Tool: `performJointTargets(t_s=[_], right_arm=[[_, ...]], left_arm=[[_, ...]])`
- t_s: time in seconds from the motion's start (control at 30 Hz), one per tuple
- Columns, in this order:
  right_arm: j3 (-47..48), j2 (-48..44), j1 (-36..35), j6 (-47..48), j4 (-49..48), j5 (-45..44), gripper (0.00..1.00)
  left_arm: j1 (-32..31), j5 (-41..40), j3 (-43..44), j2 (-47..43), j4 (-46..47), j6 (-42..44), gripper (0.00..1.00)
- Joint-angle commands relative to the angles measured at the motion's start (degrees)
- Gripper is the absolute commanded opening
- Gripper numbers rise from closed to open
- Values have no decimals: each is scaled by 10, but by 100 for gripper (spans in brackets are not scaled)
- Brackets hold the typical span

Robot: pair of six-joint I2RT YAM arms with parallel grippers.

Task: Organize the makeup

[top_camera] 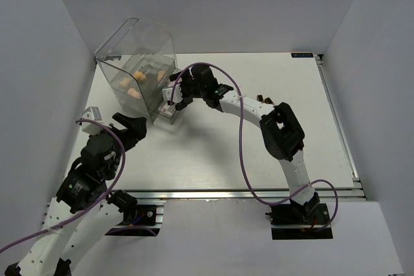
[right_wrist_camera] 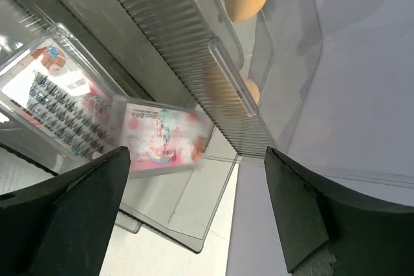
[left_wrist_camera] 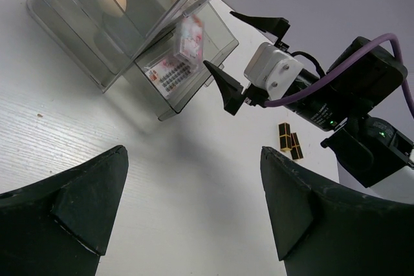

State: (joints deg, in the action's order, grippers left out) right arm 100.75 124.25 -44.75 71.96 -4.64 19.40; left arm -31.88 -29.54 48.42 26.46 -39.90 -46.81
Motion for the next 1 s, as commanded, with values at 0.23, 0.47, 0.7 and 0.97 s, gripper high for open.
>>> performJointTargets(t_s=[0.23,0.47,0.7,0.97], right_arm=[[-23,-39,0,-50,-41,-5,88],[-89,-173,44,-280,-12,12,43],[-302,-370,122,-530,-92,-125,0],[-369,-487,255,-606,18,-13,0]], left_arm=[[1,28,6,27,36,15,90],[1,91,-8,54,104,34,47],[1,221,21,174,223,86,5],[1,373,99,352,264,147,49]])
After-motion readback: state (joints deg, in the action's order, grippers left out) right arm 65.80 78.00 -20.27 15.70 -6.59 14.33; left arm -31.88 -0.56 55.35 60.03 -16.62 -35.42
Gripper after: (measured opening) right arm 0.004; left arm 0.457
